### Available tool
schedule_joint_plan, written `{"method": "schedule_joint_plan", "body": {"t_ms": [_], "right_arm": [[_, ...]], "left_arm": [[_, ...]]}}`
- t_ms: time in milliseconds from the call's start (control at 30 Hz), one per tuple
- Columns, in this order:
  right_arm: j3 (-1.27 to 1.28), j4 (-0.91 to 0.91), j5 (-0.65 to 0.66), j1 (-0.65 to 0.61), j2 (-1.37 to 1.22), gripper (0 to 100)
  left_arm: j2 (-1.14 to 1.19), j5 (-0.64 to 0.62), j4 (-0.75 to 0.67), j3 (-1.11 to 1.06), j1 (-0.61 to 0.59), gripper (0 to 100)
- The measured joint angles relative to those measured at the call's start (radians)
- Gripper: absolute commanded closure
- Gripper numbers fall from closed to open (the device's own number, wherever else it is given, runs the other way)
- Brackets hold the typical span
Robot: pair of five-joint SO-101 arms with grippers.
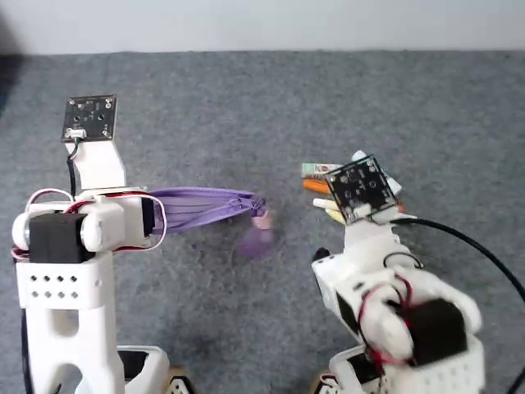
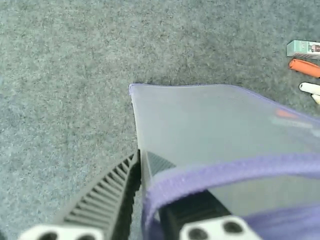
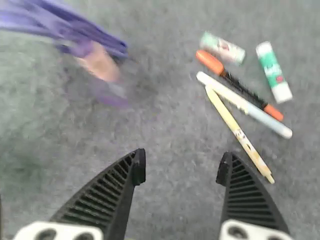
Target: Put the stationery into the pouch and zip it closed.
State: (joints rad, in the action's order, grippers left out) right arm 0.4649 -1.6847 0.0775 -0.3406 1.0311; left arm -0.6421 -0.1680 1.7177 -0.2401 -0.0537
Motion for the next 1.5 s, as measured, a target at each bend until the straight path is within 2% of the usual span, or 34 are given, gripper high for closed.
{"method": "schedule_joint_plan", "body": {"t_ms": [167,333,633,800,967,1167,1233,1367,1433,1500], "right_arm": [[0.020,0.029,0.097,0.141,-0.204,77.2],[-0.106,0.034,0.170,0.302,-0.502,77.2],[-0.296,0.094,0.321,0.457,-0.939,77.2],[-0.299,0.221,0.347,0.454,-1.092,77.2],[-0.299,0.299,0.436,0.433,-1.195,77.2],[-0.299,0.397,0.450,0.430,-1.313,77.3],[-0.299,0.414,0.450,0.413,-1.363,80.8],[-0.316,0.457,0.453,0.407,-1.421,99.4],[-0.331,0.471,0.453,0.410,-1.430,96.9],[-0.341,0.477,0.454,0.410,-1.435,98.5]], "left_arm": [[0.000,0.000,0.000,0.000,0.000,99],[0.000,0.000,0.000,0.000,0.000,99],[0.000,0.000,0.000,0.000,0.000,99],[0.000,0.000,0.000,0.000,0.000,99],[0.000,0.000,0.000,0.000,0.000,99],[0.000,0.000,0.000,0.000,0.000,99],[0.000,0.000,0.000,0.000,0.000,99],[0.000,0.000,0.000,0.000,0.000,99],[0.000,0.000,0.000,0.000,0.000,99],[0.000,0.000,0.000,0.000,0.000,99]]}}
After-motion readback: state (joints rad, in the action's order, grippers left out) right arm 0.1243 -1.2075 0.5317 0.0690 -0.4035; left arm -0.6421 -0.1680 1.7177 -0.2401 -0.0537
